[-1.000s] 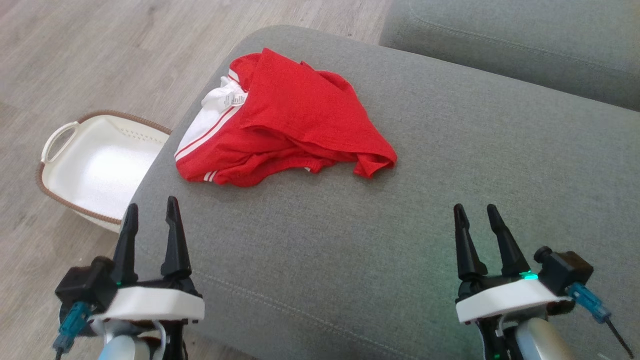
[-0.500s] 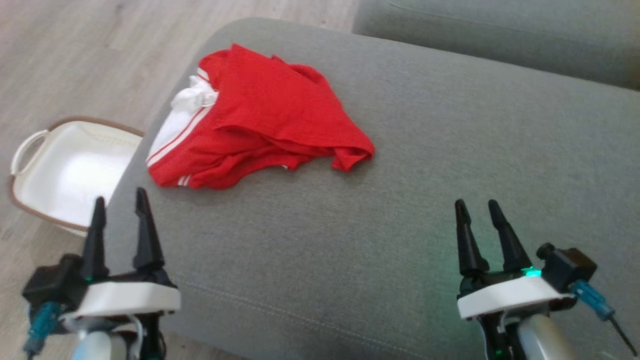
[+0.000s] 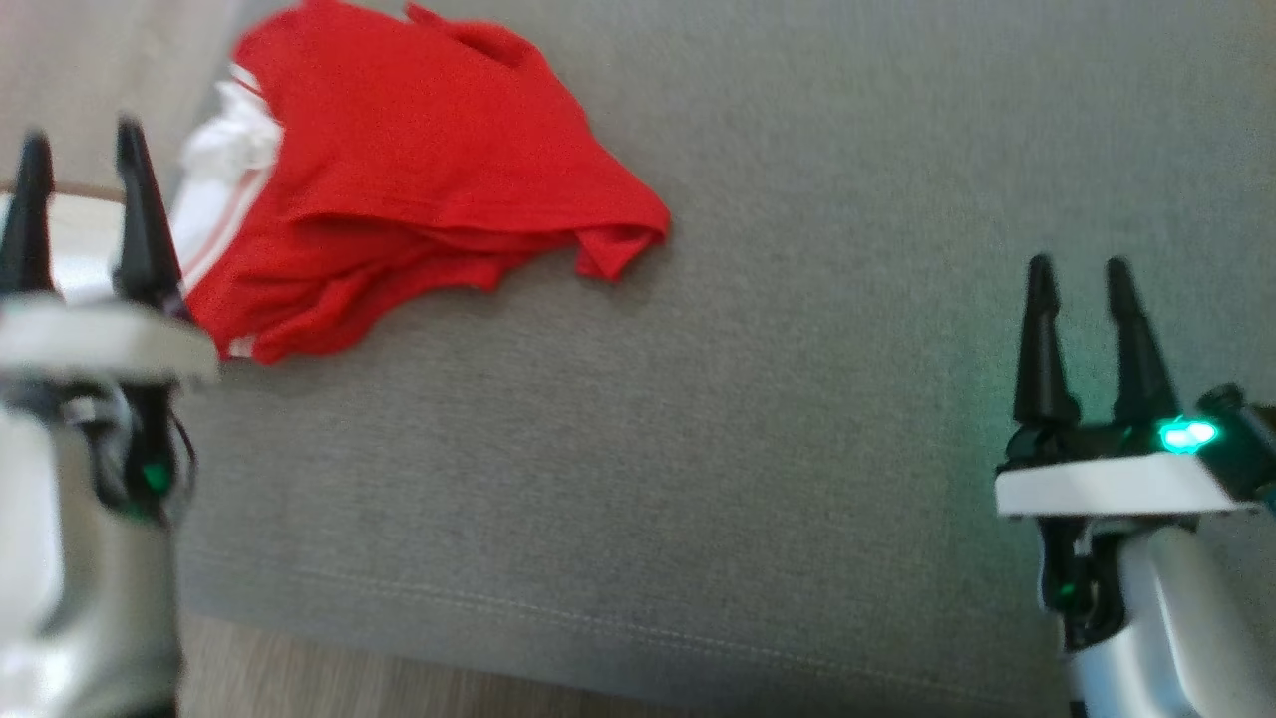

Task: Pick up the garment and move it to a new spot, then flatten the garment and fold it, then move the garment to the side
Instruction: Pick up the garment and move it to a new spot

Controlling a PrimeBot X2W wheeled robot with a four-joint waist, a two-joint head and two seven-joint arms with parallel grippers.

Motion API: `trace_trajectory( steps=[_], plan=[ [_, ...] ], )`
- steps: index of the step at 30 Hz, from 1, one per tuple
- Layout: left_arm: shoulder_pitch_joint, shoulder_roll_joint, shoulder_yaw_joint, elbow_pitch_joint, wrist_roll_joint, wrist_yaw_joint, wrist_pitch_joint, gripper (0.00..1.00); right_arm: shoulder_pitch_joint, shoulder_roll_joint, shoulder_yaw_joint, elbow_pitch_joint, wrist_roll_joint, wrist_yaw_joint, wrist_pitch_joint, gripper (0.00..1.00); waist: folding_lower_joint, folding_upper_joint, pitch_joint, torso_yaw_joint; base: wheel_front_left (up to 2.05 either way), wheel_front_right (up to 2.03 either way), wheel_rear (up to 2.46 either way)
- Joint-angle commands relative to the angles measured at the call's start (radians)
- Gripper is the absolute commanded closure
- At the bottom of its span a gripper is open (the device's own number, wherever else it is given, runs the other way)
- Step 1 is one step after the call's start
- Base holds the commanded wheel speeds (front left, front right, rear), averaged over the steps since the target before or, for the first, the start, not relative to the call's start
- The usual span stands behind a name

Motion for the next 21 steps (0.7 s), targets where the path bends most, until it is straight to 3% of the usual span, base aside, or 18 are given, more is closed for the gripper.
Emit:
trace_trajectory(
  steps=[1,10,16,21],
  plan=[
    [-0.064,0.05,0.026,-0.013,-0.008,-0.006,0.026,0.0,-0.034,-0.005,0.018,-0.04,-0.01,0.008,-0.011,0.0,-0.0001,0.0,0.063,-0.038,0.0,0.0,0.0],
    [-0.378,0.191,-0.089,0.289,-0.105,-0.042,0.374,0.0,-0.079,-0.005,0.001,-0.091,-0.035,0.008,-0.009,0.0,-0.0001,0.0,0.171,-0.081,0.0,0.0,0.0],
    [-0.48,0.247,-0.162,0.448,-0.136,-0.043,0.482,0.0,-0.086,-0.005,0.011,-0.108,-0.038,0.008,-0.009,0.0,-0.0001,0.0,0.207,-0.112,0.0,0.0,0.0],
    [-0.531,0.28,-0.212,0.537,-0.154,-0.043,0.497,0.0,-0.09,-0.005,0.015,-0.117,-0.034,0.008,-0.009,0.0,-0.0001,0.0,0.229,-0.132,0.0,0.0,0.0]
  ],
)
